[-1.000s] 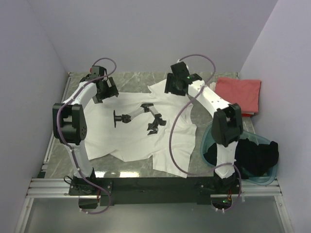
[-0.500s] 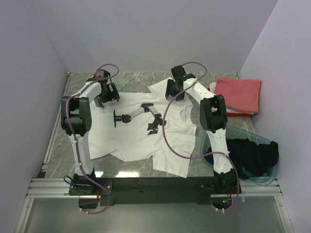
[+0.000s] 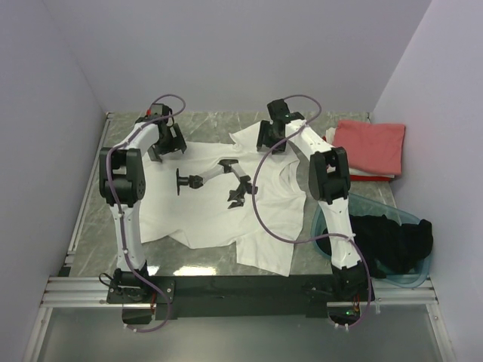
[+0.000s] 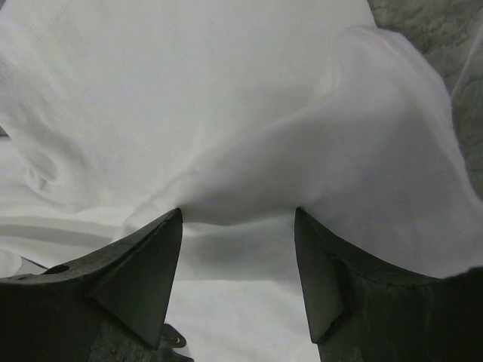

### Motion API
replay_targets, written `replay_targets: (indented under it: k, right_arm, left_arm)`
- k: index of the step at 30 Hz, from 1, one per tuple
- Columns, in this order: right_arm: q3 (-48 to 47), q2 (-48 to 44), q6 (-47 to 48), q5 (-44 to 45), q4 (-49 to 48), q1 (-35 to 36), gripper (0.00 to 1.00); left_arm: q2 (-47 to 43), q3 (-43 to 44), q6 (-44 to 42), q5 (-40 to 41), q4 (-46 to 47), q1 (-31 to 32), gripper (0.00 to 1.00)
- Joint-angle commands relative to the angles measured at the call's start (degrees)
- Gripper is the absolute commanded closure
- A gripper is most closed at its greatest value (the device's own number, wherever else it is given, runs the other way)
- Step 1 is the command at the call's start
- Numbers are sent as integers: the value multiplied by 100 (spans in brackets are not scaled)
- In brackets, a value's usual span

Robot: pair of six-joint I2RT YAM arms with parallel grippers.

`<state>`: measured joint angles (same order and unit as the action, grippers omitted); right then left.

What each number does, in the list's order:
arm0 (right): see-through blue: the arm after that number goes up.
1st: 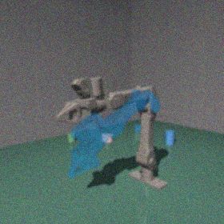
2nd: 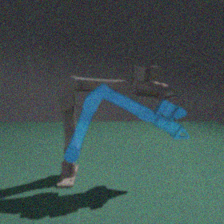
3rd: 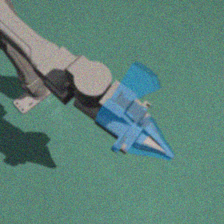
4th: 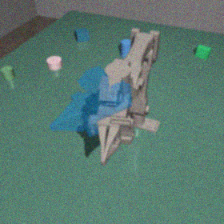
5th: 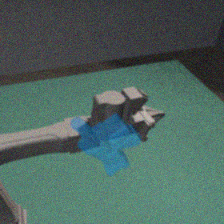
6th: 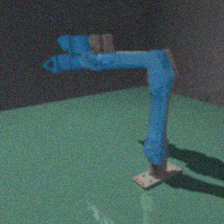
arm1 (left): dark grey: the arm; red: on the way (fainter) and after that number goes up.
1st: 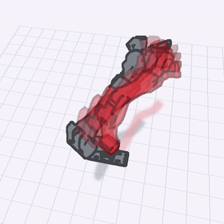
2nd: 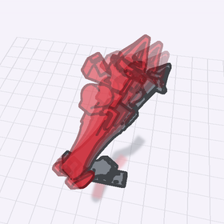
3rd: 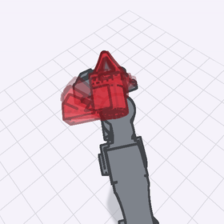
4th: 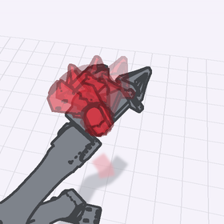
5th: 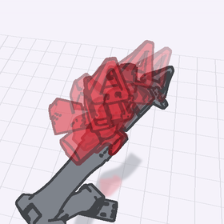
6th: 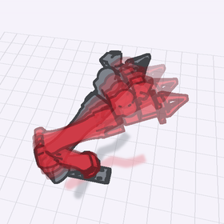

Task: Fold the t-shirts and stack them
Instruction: Fold the tshirt

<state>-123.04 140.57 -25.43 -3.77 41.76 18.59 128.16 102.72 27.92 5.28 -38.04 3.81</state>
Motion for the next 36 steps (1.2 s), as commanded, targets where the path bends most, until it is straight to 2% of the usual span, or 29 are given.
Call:
replay_targets:
  k: [1, 15, 17, 20, 23, 25, 27, 29, 32, 36]
  right_arm:
    - [-290, 225, 21, -80, 78, -119, 32]
    - [-747, 480, 38, -230, 113, -391, 32]
    - [-800, 506, 56, -256, 122, -478, 32]
    - [-599, 323, 134, -518, -122, -567, 32]
    - [129, -309, 354, -721, -720, -576, 32]
    - [856, -748, 390, -774, -1028, -576, 32]
    - [1394, -1486, 381, -792, -1459, -567, 32]
    - [2255, -2295, 311, -783, -1802, -567, 32]
    - [3468, -3402, 180, -818, -2223, -567, 32]
    - [5066, -4624, 47, -932, -2567, -567, 32]
  left_arm:
    - [201, 266, -6, -97, 77, -21, 1]
    - [807, 1197, -50, -466, 165, 32, 1]
    - [720, 1207, -33, -484, 218, 40, 1]
    - [62, 944, -41, -292, 471, 40, 1]
    - [-1375, -63, -50, 111, 710, 40, 1]
    - [-1958, -514, 11, 524, 667, 32, 1]
    - [-2843, -1319, 221, 1295, 535, 32, 1]
    - [-3505, -2015, 441, 1668, 587, 32, 1]
    - [-5154, -3621, 1038, 2081, 710, 32, 1]
    - [-6643, -5119, 2065, 2643, 755, 40, 1]
